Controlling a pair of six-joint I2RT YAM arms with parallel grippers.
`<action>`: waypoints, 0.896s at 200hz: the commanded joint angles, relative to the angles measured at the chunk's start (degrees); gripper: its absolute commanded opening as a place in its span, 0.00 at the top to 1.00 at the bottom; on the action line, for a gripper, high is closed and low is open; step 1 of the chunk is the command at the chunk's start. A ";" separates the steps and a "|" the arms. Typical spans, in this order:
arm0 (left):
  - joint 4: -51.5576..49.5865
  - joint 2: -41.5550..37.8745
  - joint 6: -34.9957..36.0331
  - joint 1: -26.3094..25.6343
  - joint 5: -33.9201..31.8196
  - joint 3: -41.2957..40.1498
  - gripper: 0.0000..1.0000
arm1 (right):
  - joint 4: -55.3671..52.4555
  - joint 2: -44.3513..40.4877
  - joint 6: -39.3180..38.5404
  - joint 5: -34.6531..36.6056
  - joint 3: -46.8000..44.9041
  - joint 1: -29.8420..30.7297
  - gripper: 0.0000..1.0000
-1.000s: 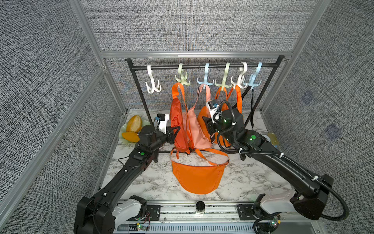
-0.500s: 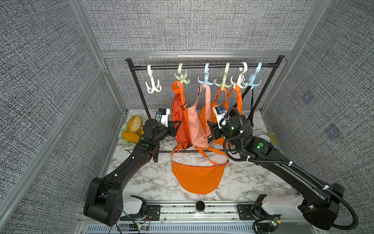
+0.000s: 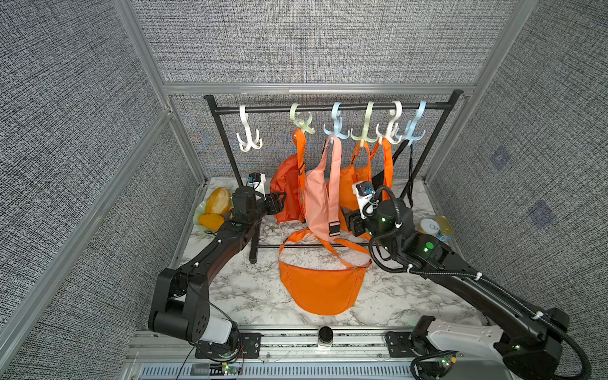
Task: Hang the bag on a hook
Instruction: Hang the bag on the hook.
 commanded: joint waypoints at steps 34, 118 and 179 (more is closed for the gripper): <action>-8.72 2.53 -0.15 0.93 -7.21 4.12 0.35 | -9.52 2.08 -1.21 -3.60 -3.32 1.11 0.24; -16.21 -0.12 -1.36 2.32 -3.77 5.06 0.34 | -14.75 6.83 -0.25 -6.03 -7.83 9.13 0.05; -14.85 -12.59 -0.89 2.32 -2.17 -0.04 0.33 | -15.04 11.55 -0.39 -9.39 -6.94 13.88 0.03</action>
